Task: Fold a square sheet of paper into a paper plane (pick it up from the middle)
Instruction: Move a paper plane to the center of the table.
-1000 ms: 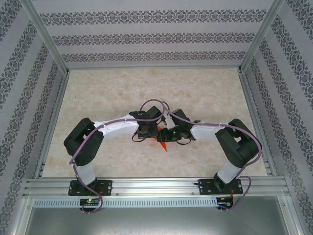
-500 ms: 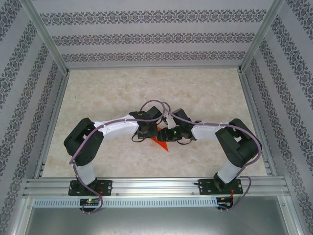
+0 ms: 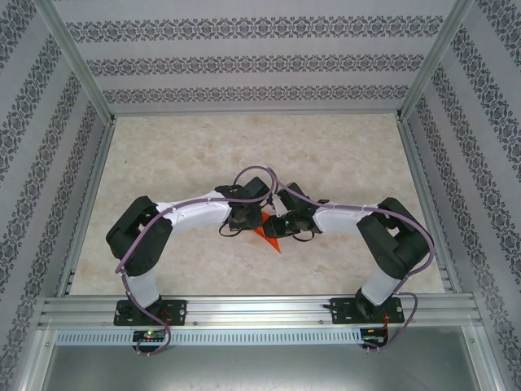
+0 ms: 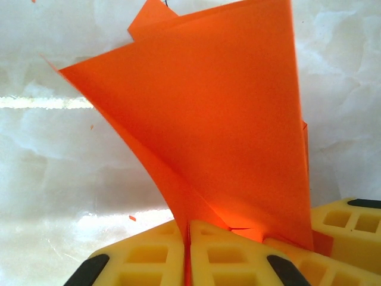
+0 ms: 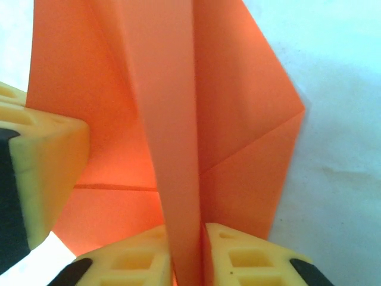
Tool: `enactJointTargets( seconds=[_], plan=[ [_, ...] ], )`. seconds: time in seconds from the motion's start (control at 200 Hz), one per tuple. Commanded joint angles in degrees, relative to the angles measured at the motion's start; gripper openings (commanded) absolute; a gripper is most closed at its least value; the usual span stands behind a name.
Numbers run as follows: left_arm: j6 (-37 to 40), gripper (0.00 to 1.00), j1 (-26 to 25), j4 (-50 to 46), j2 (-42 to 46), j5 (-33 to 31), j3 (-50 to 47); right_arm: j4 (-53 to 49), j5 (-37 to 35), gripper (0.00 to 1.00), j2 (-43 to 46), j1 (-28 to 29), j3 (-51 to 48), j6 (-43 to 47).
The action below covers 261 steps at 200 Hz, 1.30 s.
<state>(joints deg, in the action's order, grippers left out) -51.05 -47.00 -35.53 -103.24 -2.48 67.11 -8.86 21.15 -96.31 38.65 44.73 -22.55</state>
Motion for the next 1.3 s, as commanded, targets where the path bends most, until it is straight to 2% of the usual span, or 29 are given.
enactJointTargets(
  seconds=[0.0,0.075,0.18,0.38,0.455,0.629,0.814,1.094,1.299],
  plan=[
    [0.92,0.13,-0.02,-0.09,2.08,-0.81,-0.84,-3.17,-4.59,0.12,1.27,1.37,1.69,2.41],
    [0.43,0.15,0.07,0.99,4.07,0.13,-0.92,-5.03,-5.42,0.06,2.62,1.67,2.64,2.68],
    [0.42,0.21,0.07,3.25,8.36,0.16,-0.95,-8.24,-8.29,0.06,5.24,2.15,4.11,2.84],
    [-0.77,0.29,0.81,3.34,16.15,-6.17,-3.96,-18.92,-24.62,0.05,7.29,1.89,9.52,-2.08],
    [-1.84,0.29,2.01,3.57,18.15,-7.36,-6.54,-21.72,-27.96,0.07,5.58,1.86,11.91,-4.79],
    [-2.68,0.29,5.00,5.69,21.48,-6.55,-12.07,-23.10,-28.25,0.10,-0.61,2.13,16.20,-8.48],
    [-2.22,0.29,6.63,6.09,22.16,-5.70,-13.56,-24.41,-29.72,0.11,-6.54,3.24,19.28,-11.41],
    [-1.73,0.29,8.48,6.86,22.17,-4.35,-14.55,-23.72,-28.53,0.17,-9.49,4.20,17.32,-12.74],
    [-1.69,0.29,8.90,6.70,21.68,-3.58,-14.10,-22.38,-28.06,0.17,-11.81,3.87,16.01,-14.10]
  ],
)
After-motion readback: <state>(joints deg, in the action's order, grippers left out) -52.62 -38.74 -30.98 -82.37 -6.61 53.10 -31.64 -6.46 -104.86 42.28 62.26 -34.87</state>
